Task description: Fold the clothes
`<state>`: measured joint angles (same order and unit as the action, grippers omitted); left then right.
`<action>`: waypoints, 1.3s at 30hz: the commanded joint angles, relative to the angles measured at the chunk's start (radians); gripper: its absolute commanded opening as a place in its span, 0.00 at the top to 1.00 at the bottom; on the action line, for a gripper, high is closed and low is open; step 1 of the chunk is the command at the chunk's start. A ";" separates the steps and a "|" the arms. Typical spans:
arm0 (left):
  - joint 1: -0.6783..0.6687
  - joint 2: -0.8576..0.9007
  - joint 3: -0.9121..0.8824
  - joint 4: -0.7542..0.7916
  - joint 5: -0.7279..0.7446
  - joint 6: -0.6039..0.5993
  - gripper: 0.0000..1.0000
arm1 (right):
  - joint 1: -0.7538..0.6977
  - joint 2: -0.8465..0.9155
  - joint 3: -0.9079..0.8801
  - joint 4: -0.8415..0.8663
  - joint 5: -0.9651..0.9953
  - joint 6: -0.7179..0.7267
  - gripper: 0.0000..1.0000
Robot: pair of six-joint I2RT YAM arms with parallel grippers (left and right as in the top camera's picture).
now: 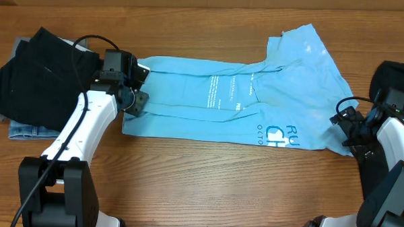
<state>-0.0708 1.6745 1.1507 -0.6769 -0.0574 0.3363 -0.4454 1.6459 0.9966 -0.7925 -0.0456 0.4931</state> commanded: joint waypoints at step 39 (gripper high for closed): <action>0.013 0.204 -0.014 0.222 -0.118 0.710 0.96 | -0.005 0.002 0.022 0.005 -0.002 0.001 0.00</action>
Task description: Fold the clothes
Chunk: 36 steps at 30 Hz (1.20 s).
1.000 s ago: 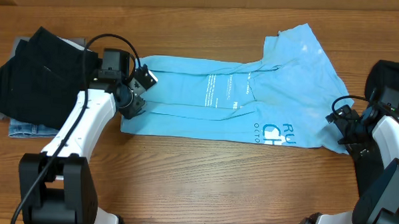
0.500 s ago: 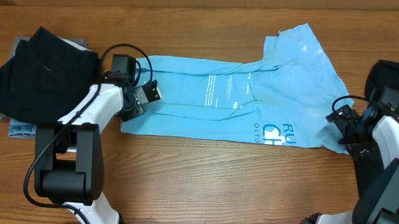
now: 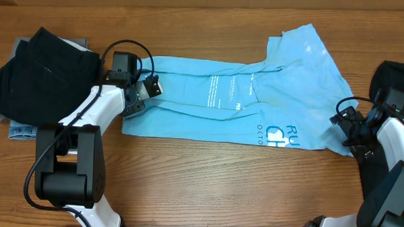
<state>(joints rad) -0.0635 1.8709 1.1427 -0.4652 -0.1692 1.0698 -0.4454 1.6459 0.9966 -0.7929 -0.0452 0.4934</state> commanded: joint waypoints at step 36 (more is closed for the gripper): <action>0.094 0.037 0.030 0.254 -0.158 -0.600 0.62 | -0.005 0.002 0.022 0.005 -0.002 0.000 0.00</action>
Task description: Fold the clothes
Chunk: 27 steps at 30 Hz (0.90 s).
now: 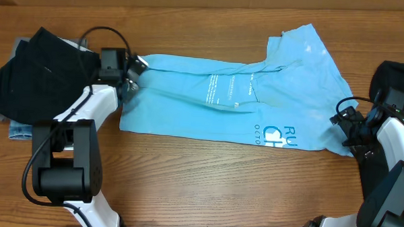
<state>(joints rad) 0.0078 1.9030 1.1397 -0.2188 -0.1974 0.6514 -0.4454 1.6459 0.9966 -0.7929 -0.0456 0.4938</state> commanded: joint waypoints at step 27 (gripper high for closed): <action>-0.441 -0.087 0.305 -0.506 0.539 -0.375 0.94 | -0.005 0.002 0.022 0.005 -0.002 0.000 0.00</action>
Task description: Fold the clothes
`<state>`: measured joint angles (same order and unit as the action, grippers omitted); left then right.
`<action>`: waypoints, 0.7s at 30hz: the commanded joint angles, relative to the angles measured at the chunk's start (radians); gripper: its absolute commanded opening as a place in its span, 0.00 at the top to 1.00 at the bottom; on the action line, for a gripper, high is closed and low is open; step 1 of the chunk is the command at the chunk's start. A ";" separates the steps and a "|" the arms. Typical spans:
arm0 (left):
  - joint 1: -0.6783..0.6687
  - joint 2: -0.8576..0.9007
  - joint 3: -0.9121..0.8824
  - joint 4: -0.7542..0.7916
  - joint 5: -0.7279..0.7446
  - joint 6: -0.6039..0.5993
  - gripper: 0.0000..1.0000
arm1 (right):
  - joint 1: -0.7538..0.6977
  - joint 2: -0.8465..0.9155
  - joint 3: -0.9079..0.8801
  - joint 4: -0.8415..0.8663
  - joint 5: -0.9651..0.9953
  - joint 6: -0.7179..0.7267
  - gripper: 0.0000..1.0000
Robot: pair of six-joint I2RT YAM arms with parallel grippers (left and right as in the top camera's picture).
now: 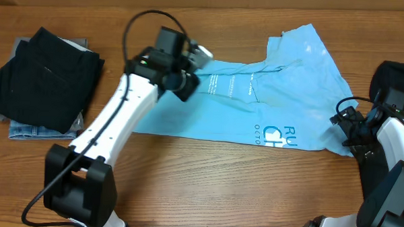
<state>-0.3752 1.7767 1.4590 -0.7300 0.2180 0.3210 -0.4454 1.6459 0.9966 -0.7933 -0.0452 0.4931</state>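
Observation:
A light blue T-shirt (283, 96) with white print lies spread across the middle and right of the wooden table (199, 187). Its left end is drawn up and over toward the right. My left gripper (200, 55) hangs over the shirt's upper middle, shut on that lifted left corner, and the arm hides the cloth beneath it. My right gripper (341, 121) rests at the shirt's lower right edge. Its jaws are too dark and small to read.
A folded black garment (41, 74) lies at the far left on top of folded jeans (25, 129) and a grey piece (20, 45). A dark bulky shape (392, 73) sits at the right edge.
My left gripper has moved from the shirt's upper left corner to over the shirt's middle, taking that corner with it. Bare wood now shows where the corner lay. The right arm is unchanged.
My left gripper stood at the shirt's left edge, then a little farther in over the cloth. After that it was at the upper left corner. Now it holds that corner over the shirt's middle. My right gripper stayed at the lower right edge throughout.

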 commanded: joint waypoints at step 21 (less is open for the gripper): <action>-0.219 0.298 -0.014 0.257 0.122 -0.215 0.89 | -0.005 0.002 0.022 0.006 -0.002 0.001 0.00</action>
<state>-0.5896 2.0296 1.4498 -0.5060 0.3229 0.1795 -0.4454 1.6459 0.9966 -0.7933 -0.0452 0.4934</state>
